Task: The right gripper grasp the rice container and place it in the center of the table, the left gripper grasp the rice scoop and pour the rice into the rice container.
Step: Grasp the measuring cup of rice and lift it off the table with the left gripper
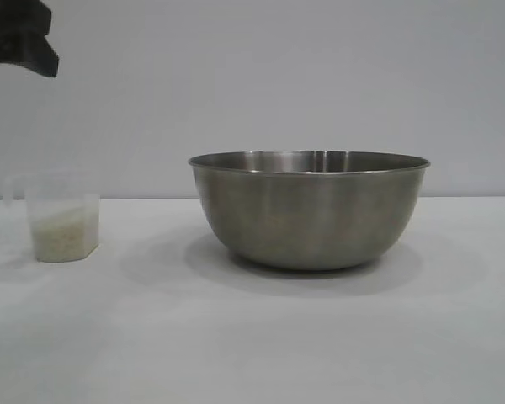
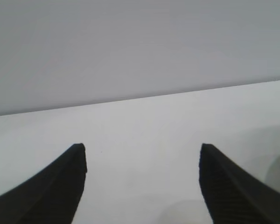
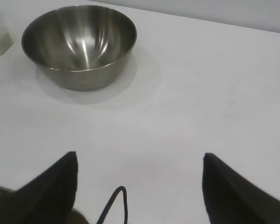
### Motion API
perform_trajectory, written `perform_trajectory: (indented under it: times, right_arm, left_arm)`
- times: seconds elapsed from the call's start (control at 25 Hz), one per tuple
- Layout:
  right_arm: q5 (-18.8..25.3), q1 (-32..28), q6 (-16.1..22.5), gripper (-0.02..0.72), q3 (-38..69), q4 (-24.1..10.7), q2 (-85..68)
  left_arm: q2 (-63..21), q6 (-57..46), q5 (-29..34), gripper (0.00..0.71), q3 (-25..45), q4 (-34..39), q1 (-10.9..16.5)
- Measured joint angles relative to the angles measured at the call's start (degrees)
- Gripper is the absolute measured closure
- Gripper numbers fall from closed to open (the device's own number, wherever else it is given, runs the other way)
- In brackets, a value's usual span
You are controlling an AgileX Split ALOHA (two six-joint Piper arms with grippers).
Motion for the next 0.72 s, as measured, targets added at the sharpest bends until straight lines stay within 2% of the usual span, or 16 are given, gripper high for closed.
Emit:
perform_trajectory:
  times: [0.2, 0.48, 0.52, 0.6, 0.72]
  right_arm:
    - [0.0, 0.0, 0.0, 0.212, 0.0, 0.0, 0.0]
    - [0.0, 0.0, 0.0, 0.212, 0.0, 0.08, 0.0]
    - [0.0, 0.0, 0.0, 0.212, 0.0, 0.08, 0.0]
    - [0.0, 0.0, 0.0, 0.212, 0.0, 0.08, 0.0]
    - [0.0, 0.0, 0.0, 0.212, 0.0, 0.08, 0.0]
  left_arm:
    - [-0.22, -0.13, -6.66, 0.277, 7.13, -0.54, 0.0]
    - [4.93, -0.13, -12.07, 0.277, 11.14, -1.02, 0.0]
    - [5.9, -0.13, -13.79, 0.347, 11.91, -1.02, 0.0]
    - [8.36, -0.13, -17.87, 0.406, 13.59, -1.02, 0.0]
    - [12.69, -0.13, -20.35, 0.402, 14.7, -1.21, 0.0]
